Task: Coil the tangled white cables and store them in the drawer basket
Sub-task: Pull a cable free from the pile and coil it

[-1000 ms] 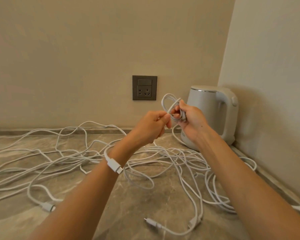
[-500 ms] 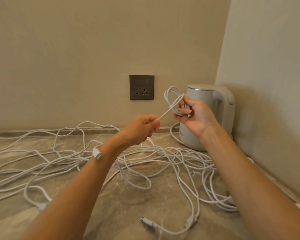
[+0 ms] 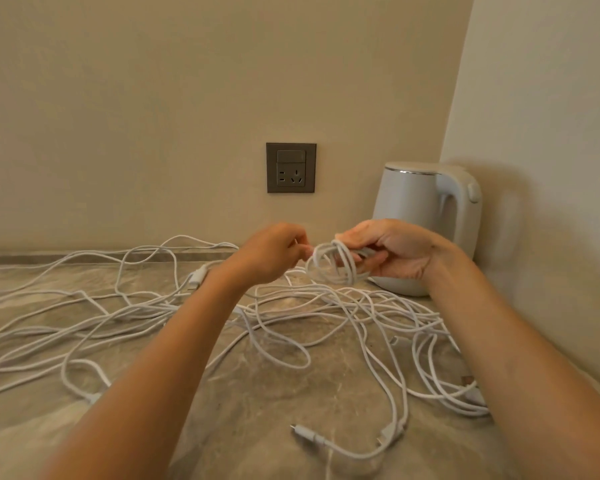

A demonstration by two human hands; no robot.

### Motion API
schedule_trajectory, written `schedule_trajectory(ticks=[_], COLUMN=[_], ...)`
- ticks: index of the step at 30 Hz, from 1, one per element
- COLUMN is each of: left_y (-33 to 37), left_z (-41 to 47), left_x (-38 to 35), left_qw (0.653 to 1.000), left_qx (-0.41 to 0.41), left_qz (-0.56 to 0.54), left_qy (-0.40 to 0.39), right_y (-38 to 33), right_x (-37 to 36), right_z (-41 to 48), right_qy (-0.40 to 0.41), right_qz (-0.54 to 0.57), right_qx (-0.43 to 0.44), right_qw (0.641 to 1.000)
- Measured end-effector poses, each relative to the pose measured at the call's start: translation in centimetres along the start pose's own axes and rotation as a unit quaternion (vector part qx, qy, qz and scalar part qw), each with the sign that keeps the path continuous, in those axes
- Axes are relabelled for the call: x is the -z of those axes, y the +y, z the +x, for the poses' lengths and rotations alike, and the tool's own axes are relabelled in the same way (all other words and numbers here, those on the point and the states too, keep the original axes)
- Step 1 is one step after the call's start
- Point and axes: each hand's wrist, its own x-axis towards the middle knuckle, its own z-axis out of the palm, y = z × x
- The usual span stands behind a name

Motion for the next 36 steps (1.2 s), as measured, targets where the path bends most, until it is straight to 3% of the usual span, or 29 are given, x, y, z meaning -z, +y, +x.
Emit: schedule_trajectory(ticks=[3,8,11,14,17,22,25,36], left_y=[0.7,2.5,3.4,4.5,5.4,5.0,4.2,1.2], left_z=[0.0,-0.2,-0.3,-0.7,-1.1,-1.3,-1.3,-1.1], left_x=[0.4,1.1,1.1,1.2,1.0,0.8,1.0,2.0], left_qw=[0.999,0.995,0.992,0.981,0.97,0.952,0.959,0.986], left_qx=[0.023,0.071,0.063,0.039,0.009,0.003,-0.009,-0.012], left_qz=[0.036,0.015,-0.041,-0.167,-0.242,-0.299,-0.273,-0.151], left_qy=[-0.01,0.063,0.102,0.092,0.032,-0.056,-0.069,-0.076], right_y=[0.2,0.0,-0.2,0.0,0.1,-0.8,-1.2,-1.2], right_x=[0.0,-1.0,-1.4,-0.9,-0.5,-0.3,-0.3,-1.3], right_z=[0.4,1.2,1.9,2.8,3.1,2.5,2.2,0.4], right_qy=[0.01,0.152,0.28,0.413,0.469,0.38,0.295,0.152], right_qz=[-0.107,-0.235,-0.265,-0.256,-0.135,0.201,0.318,0.215], right_qx=[-0.072,-0.121,-0.061,0.028,0.12,0.21,0.228,0.165], right_qw=[0.992,0.952,0.921,0.873,0.865,0.878,0.872,0.951])
